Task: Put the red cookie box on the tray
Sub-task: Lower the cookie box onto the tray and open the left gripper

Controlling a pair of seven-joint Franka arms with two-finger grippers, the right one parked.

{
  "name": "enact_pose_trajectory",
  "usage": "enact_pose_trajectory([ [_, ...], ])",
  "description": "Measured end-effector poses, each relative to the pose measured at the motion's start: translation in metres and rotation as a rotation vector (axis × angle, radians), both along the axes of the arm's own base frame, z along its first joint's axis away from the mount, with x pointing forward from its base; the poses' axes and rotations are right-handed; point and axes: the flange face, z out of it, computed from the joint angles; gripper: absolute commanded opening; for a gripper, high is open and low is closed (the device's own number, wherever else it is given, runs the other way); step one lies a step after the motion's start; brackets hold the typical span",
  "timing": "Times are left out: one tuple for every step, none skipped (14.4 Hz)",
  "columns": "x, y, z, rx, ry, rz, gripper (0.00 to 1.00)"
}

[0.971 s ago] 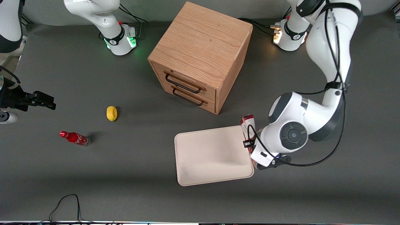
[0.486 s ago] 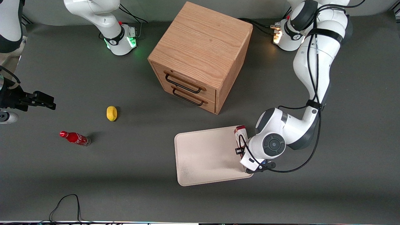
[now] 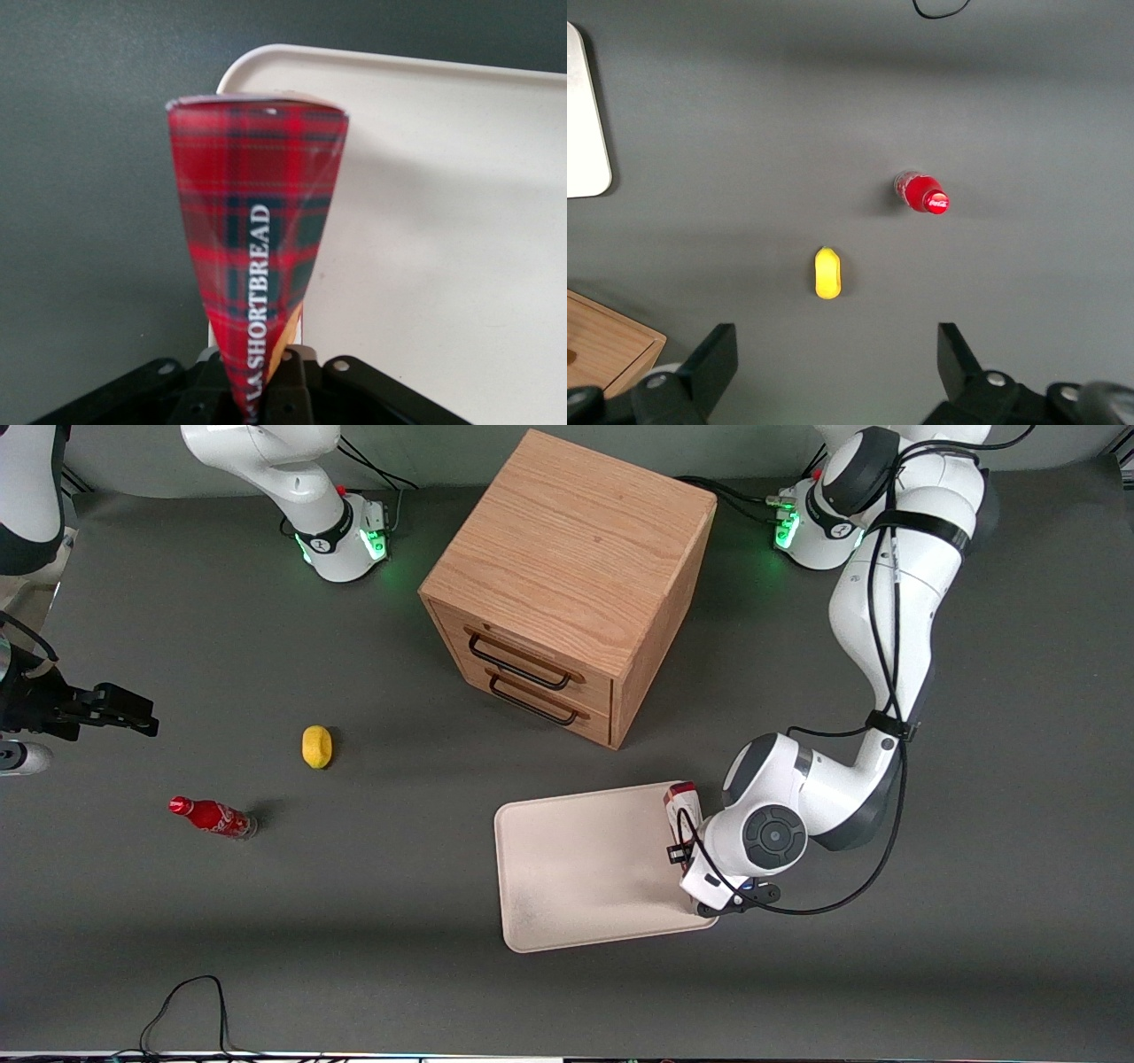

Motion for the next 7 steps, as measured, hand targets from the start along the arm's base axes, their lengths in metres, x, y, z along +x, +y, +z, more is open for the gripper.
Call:
enact_pose_trajectory([
  [0.0001,-0.0002,0.0003,-0.001,-0.002,0.0,1.0],
  [0.0002,-0.0003,0.0005,-0.001,-0.002,0.0,1.0],
  [0.0002,-0.0004,0.0006,-0.001,-0.003,0.0,1.0],
  [0.0003,-0.0004,0.0007,-0.001,-0.003,0.0,1.0],
  [0.0005,-0.0003,0.0012,-0.002,-0.004,0.0,1.0],
  [0.0012,0.0004,0.003,-0.001,-0.006,0.001,1.0],
  [0.0025,0.0033,0.0073,0.002,-0.006,0.004,1.0],
])
